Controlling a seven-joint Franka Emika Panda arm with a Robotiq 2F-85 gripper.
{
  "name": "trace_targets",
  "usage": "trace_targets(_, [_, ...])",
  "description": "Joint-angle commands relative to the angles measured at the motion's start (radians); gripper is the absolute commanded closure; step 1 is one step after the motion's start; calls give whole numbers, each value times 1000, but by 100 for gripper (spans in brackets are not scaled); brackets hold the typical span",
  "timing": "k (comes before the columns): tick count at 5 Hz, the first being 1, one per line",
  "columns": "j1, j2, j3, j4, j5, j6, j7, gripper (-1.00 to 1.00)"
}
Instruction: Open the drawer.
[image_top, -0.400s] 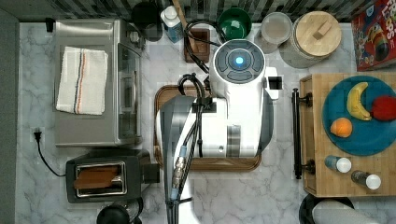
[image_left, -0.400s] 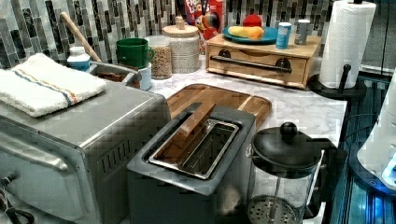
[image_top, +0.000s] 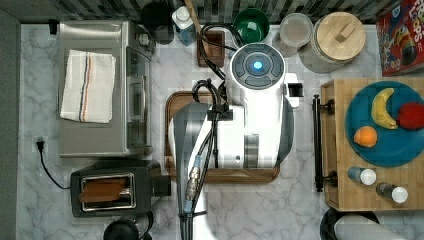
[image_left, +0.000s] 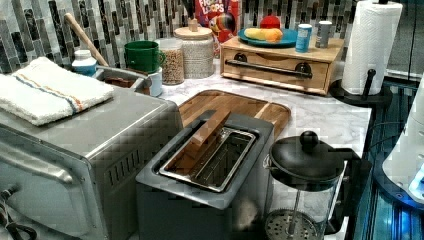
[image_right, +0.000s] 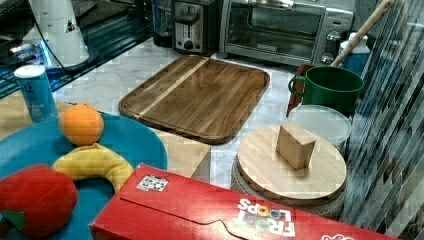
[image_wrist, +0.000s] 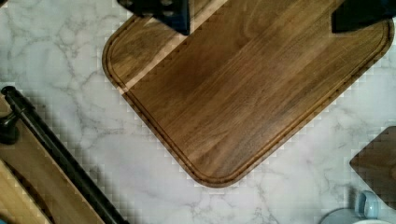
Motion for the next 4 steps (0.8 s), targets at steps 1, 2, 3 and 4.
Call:
trace_targets(1, [-13,-57,-7,-141,-73,104,-259,-100])
trace_targets(2, [-34,-76,-23,-200,-97,144,-464,-100])
trace_targets(3, [-60,-97,-37,-255,-139,190,-600,-100])
trace_targets(4, [-81,-117,-73,-313,-155,282,-737,-100])
